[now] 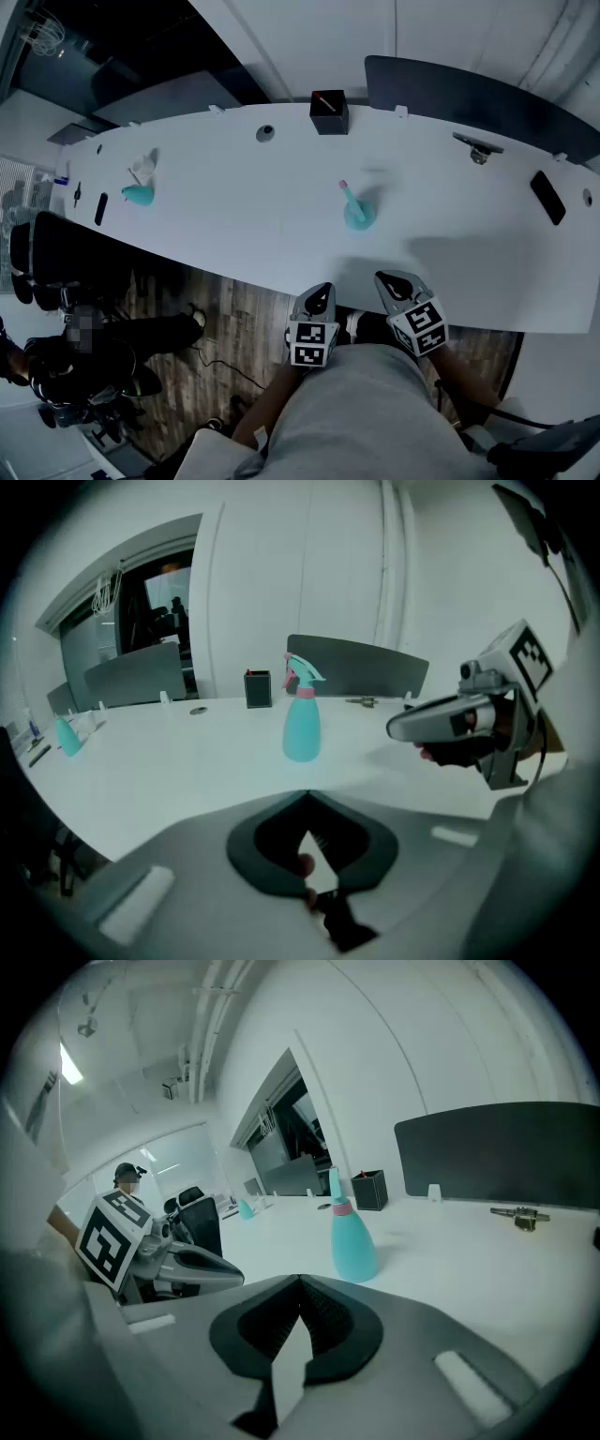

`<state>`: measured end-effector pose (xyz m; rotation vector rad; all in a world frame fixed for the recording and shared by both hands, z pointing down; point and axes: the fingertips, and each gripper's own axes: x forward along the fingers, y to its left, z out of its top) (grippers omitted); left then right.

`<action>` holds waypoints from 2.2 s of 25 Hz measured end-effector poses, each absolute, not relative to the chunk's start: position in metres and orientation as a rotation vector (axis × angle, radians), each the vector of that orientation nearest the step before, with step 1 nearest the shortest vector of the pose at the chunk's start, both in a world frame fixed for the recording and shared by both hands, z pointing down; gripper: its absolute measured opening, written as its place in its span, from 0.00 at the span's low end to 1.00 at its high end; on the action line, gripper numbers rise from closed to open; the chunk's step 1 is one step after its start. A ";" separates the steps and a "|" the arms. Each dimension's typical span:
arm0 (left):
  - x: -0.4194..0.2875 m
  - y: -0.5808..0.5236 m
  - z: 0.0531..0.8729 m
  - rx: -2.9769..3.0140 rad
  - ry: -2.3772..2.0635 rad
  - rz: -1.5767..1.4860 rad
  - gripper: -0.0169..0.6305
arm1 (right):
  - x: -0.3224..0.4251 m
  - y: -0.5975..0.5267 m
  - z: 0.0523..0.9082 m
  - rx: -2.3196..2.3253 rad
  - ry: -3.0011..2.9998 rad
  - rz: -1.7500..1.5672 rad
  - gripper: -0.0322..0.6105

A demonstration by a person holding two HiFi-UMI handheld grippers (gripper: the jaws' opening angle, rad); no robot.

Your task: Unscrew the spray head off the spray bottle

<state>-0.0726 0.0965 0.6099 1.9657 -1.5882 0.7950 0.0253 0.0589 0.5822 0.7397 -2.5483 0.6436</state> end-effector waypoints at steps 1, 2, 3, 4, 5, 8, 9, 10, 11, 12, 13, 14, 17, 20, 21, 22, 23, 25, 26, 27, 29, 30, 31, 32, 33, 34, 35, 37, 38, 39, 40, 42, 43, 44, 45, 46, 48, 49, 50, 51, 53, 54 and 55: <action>-0.071 0.090 0.609 1.971 -1.593 0.791 0.03 | 0.027 0.053 0.584 0.740 -2.549 0.642 0.05; -0.070 0.084 0.609 1.975 -1.596 0.788 0.03 | 0.028 0.048 0.586 0.740 -2.549 0.641 0.05; -0.070 0.080 0.611 1.978 -1.594 0.790 0.03 | 0.029 0.044 0.587 0.743 -2.548 0.638 0.05; -0.070 0.077 0.614 1.977 -1.586 0.798 0.03 | 0.030 0.041 0.589 0.749 -2.546 0.637 0.05; -0.071 0.075 0.618 1.974 -1.577 0.810 0.03 | 0.032 0.040 0.590 0.759 -2.540 0.638 0.05; -0.077 0.060 0.629 1.983 -1.560 0.853 0.03 | 0.041 0.040 0.592 0.817 -2.513 0.648 0.05; -0.078 0.052 0.632 2.000 -1.548 0.868 0.03 | 0.046 0.039 0.592 0.845 -2.500 0.648 0.05; -0.077 0.042 0.634 2.021 -1.534 0.881 0.04 | 0.051 0.037 0.592 0.878 -2.485 0.647 0.05; -0.076 0.032 0.637 2.044 -1.518 0.892 0.06 | 0.057 0.034 0.592 0.914 -2.468 0.649 0.05; -0.075 0.023 0.638 2.062 -1.502 0.900 0.08 | 0.062 0.032 0.591 0.952 -2.453 0.654 0.05; -0.073 0.015 0.640 2.077 -1.487 0.903 0.08 | 0.067 0.030 0.590 0.989 -2.439 0.662 0.05; -0.072 0.008 0.641 2.088 -1.472 0.900 0.08 | 0.071 0.029 0.589 1.024 -2.426 0.670 0.05; -0.065 -0.010 0.646 2.128 -1.420 0.901 0.13 | 0.075 0.025 0.586 1.099 -2.391 0.687 0.05; -0.057 -0.020 0.651 2.195 -1.346 0.941 0.35 | 0.070 0.024 0.583 1.133 -2.375 0.701 0.05; -0.055 -0.024 0.654 2.219 -1.326 0.957 0.44 | 0.067 0.025 0.582 1.138 -2.371 0.698 0.05; -0.053 -0.028 0.658 2.243 -1.314 0.971 0.52 | 0.064 0.025 0.581 1.142 -2.367 0.694 0.05; -0.051 -0.034 0.660 2.266 -1.308 0.982 0.58 | 0.062 0.025 0.579 1.144 -2.362 0.691 0.05; -0.049 -0.047 0.662 2.307 -1.302 0.989 0.65 | 0.059 0.025 0.576 1.154 -2.351 0.686 0.05; -0.048 -0.053 0.664 2.320 -1.294 0.993 0.67 | 0.058 0.025 0.574 1.163 -2.345 0.681 0.05; -0.047 -0.058 0.666 2.328 -1.283 1.001 0.67 | 0.058 0.025 0.572 1.174 -2.338 0.673 0.05; -0.045 -0.066 0.671 2.341 -1.259 1.021 0.69 | 0.060 0.025 0.570 1.188 -2.321 0.667 0.05; -0.043 -0.070 0.673 2.350 -1.250 1.030 0.69 | 0.061 0.026 0.570 1.195 -2.313 0.668 0.05; -0.041 -0.073 0.675 2.361 -1.243 1.038 0.71 | 0.063 0.026 0.570 1.203 -2.306 0.669 0.05; -0.039 -0.076 0.677 2.372 -1.236 1.044 0.72 | 0.064 0.026 0.569 1.213 -2.300 0.668 0.05; -0.037 -0.078 0.678 2.382 -1.228 1.049 0.73 | 0.066 0.026 0.569 1.222 -2.294 0.665 0.05; -0.034 -0.080 0.679 2.392 -1.221 1.052 0.73 | 0.067 0.026 0.569 1.229 -2.287 0.665 0.05; -0.032 -0.083 0.679 2.401 -1.214 1.055 0.73 | 0.068 0.026 0.570 1.235 -2.280 0.665 0.05; -0.026 -0.087 0.681 2.415 -1.200 1.062 0.73 | 0.071 0.027 0.570 1.245 -2.270 0.658 0.05; -0.024 -0.088 0.682 2.420 -1.194 1.064 0.73 | 0.072 0.026 0.570 1.251 -2.267 0.653 0.05; -0.022 -0.089 0.684 2.423 -1.189 1.068 0.74 | 0.073 0.026 0.570 1.256 -2.264 0.651 0.05; -0.020 -0.090 0.686 2.424 -1.181 1.073 0.74 | 0.073 0.026 0.570 1.259 -2.261 0.653 0.05; -0.017 -0.091 0.689 2.426 -1.165 1.086 0.74 | 0.073 0.026 0.570 1.262 -2.254 0.660 0.05; -0.016 -0.092 0.690 2.428 -1.159 1.090 0.75 | 0.073 0.026 0.570 1.261 -2.253 0.662 0.05; -0.015 -0.093 0.690 2.429 -1.156 1.092 0.75 | 0.073 0.026 0.570 1.260 -2.250 0.666 0.05; -0.015 -0.094 0.690 2.429 -1.155 1.089 0.75 | 0.073 0.026 0.571 1.260 -2.248 0.668 0.05; -0.015 -0.095 0.690 2.427 -1.156 1.084 0.75 | 0.073 0.025 0.571 1.263 -2.247 0.668 0.05; -0.016 -0.097 0.692 2.414 -1.165 1.073 0.75 | 0.074 0.023 0.570 1.270 -2.250 0.663 0.05; -0.017 -0.099 0.692 2.407 -1.175 1.069 0.75 | 0.074 0.023 0.570 1.271 -2.250 0.663 0.05; -0.018 -0.101 0.692 2.398 -1.191 1.064 0.75 | 0.074 0.022 0.570 1.270 -2.247 0.663 0.05; -0.020 -0.103 0.691 2.391 -1.207 1.060 0.74 | 0.074 0.022 0.571 1.267 -2.245 0.664 0.05; -0.021 -0.105 0.691 2.382 -1.220 1.055 0.65 | 0.075 0.021 0.572 1.261 -2.241 0.663 0.05; -0.021 -0.105 0.691 2.384 -1.215 1.055 0.65 | 0.075 0.020 0.571 1.259 -2.242 0.660 0.05; -0.020 -0.104 0.691 2.390 -1.205 1.058 0.65 | 0.074 0.019 0.570 1.257 -2.246 0.657 0.05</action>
